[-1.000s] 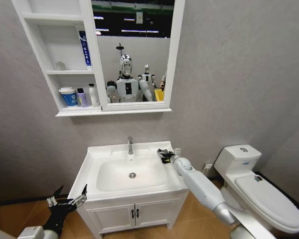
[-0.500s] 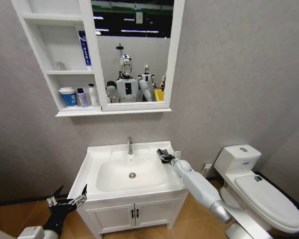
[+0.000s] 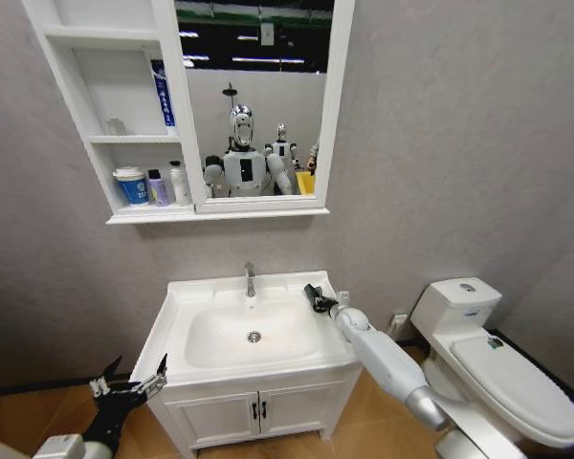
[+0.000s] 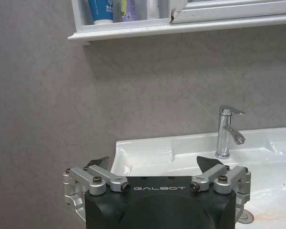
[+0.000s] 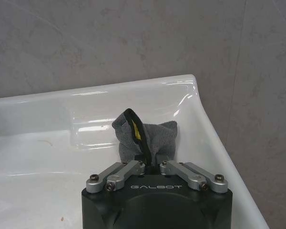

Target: Move facial cleanser and shampoo from washbasin to cabinet, then wipe washbasin with towel.

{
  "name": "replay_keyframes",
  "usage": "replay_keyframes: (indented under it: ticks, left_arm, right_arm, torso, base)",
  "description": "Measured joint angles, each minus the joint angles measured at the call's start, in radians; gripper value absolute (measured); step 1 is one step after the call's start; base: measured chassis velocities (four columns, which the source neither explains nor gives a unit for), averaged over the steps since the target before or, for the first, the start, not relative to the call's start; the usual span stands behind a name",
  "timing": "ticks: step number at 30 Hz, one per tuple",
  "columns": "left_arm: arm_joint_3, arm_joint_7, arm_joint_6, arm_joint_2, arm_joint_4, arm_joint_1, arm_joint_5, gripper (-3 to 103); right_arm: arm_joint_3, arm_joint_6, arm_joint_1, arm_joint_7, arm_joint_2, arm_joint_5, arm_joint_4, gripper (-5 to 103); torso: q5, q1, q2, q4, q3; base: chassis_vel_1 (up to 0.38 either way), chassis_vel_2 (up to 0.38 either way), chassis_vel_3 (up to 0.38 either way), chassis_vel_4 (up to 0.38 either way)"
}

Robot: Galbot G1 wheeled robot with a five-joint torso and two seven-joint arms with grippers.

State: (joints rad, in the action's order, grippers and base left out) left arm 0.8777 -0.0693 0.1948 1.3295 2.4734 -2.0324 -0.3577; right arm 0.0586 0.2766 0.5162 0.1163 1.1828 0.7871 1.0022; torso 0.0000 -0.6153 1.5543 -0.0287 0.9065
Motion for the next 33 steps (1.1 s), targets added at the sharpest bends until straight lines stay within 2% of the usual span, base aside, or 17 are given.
replay_keyframes:
  ticks: [1, 6, 10, 14, 16, 18, 20, 22, 27, 33]
  left_arm:
    - [0.000, 0.000, 0.000, 0.000, 0.000, 0.000, 0.000, 100]
    - [0.000, 0.000, 0.000, 0.000, 0.000, 0.000, 0.000, 100]
    - [0.000, 0.000, 0.000, 0.000, 0.000, 0.000, 0.000, 100]
    - [0.000, 0.000, 0.000, 0.000, 0.000, 0.000, 0.000, 100]
    - [0.000, 0.000, 0.000, 0.000, 0.000, 0.000, 0.000, 100]
    - [0.000, 0.000, 0.000, 0.000, 0.000, 0.000, 0.000, 100]
    - [0.000, 0.000, 0.000, 0.000, 0.000, 0.000, 0.000, 100]
    - [0.000, 0.000, 0.000, 0.000, 0.000, 0.000, 0.000, 100]
    - [0.000, 0.000, 0.000, 0.000, 0.000, 0.000, 0.000, 100]
    - [0.000, 0.000, 0.000, 0.000, 0.000, 0.000, 0.000, 100]
  right_arm:
    - [0.000, 0.000, 0.001, 0.001, -0.001, 0.000, 0.002, 6]
    - [-0.006, 0.002, 0.013, 0.010, -0.015, 0.005, 0.046, 5]
    - [-0.024, -0.007, 0.051, 0.029, -0.056, 0.029, 0.185, 5]
    - [-0.031, -0.027, 0.112, 0.114, -0.104, 0.041, 0.387, 5]
    - [-0.029, -0.024, 0.136, 0.142, -0.115, 0.052, 0.440, 5]
    - [-0.014, -0.005, 0.198, 0.204, -0.127, 0.080, 0.571, 5]
    - [-0.005, 0.002, 0.220, 0.230, -0.128, 0.089, 0.612, 5]
    - [0.026, 0.017, 0.280, 0.287, -0.120, 0.108, 0.695, 5]
    - [0.059, 0.019, 0.334, 0.312, -0.106, 0.087, 0.719, 5]
    - [0.102, 0.016, 0.363, 0.342, -0.057, 0.061, 0.708, 5]
  torso:
    - [0.0000, 0.000, 0.000, -0.0001, 0.000]
    - [0.0002, 0.000, 0.000, 0.0000, 0.000]
    - [0.0001, 0.000, 0.000, -0.0002, 0.000]
    - [-0.0004, 0.000, 0.000, 0.0000, 0.000]
    - [-0.0003, 0.000, 0.000, 0.0000, 0.000]
    - [-0.0002, 0.000, 0.000, -0.0003, 0.000]
    - [-0.0003, 0.000, 0.000, -0.0001, 0.000]
    - [0.0001, 0.000, 0.000, 0.0000, 0.000]
    - [-0.0001, 0.000, 0.000, 0.0000, 0.000]
    - [-0.0001, 0.000, 0.000, 0.0000, 0.000]
  base:
    - [0.000, 0.000, 0.000, 0.000]
    - [0.000, 0.000, 0.000, 0.000]
    - [0.000, 0.000, 0.000, 0.000]
    - [0.000, 0.000, 0.000, 0.000]
    - [0.000, 0.000, 0.000, 0.000]
    - [0.000, 0.000, 0.000, 0.000]
    - [0.000, 0.000, 0.000, 0.000]
    - [0.000, 0.000, 0.000, 0.000]
    - [0.000, 0.000, 0.000, 0.000]
    - [-0.016, 0.015, 0.020, -0.018]
